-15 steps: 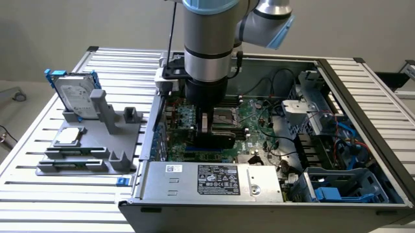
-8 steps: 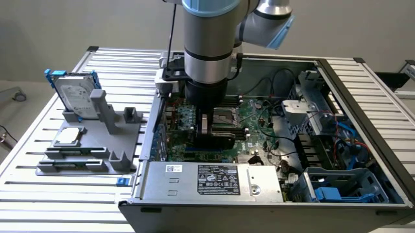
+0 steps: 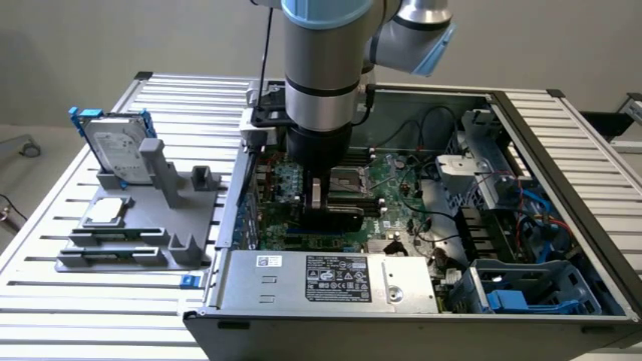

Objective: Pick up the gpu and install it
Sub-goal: 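Insert the gpu into the slot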

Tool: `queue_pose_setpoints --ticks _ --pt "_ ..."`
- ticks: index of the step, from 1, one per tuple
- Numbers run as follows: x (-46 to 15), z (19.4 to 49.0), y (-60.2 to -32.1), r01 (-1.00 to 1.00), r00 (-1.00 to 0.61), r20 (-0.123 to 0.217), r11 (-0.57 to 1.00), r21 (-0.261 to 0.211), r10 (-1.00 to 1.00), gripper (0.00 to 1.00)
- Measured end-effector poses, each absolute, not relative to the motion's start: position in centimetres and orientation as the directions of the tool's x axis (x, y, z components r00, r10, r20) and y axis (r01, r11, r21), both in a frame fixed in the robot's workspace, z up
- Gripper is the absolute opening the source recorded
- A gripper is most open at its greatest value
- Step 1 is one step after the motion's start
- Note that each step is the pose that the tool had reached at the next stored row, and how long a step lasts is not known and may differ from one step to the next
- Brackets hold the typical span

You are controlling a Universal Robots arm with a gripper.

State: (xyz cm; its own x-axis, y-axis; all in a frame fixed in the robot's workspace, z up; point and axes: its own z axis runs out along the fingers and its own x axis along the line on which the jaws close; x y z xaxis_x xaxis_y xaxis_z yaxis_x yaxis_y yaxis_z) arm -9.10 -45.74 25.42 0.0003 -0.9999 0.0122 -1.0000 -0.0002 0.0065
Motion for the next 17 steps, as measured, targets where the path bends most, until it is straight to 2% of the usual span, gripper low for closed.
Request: queue_pose_setpoints --ticks 3,4,6,7,17 --pt "-9.1 25.4 -45.8 -1.000 0.000 0.012 0.000 0.008 -1.000 0.28" --pt "-9.1 25.4 -45.8 -1.000 0.000 0.012 0.000 0.008 -1.000 0.34" --pt "-9.1 25.5 -45.8 -1.000 0.000 0.012 0.000 0.010 -1.000 0.34" --pt "-9.1 25.6 -45.8 -1.000 0.000 0.012 0.000 0.010 -1.000 0.41" --pt "-9.1 27.6 -45.8 -1.000 0.000 0.012 0.000 0.017 -1.000 0.41"
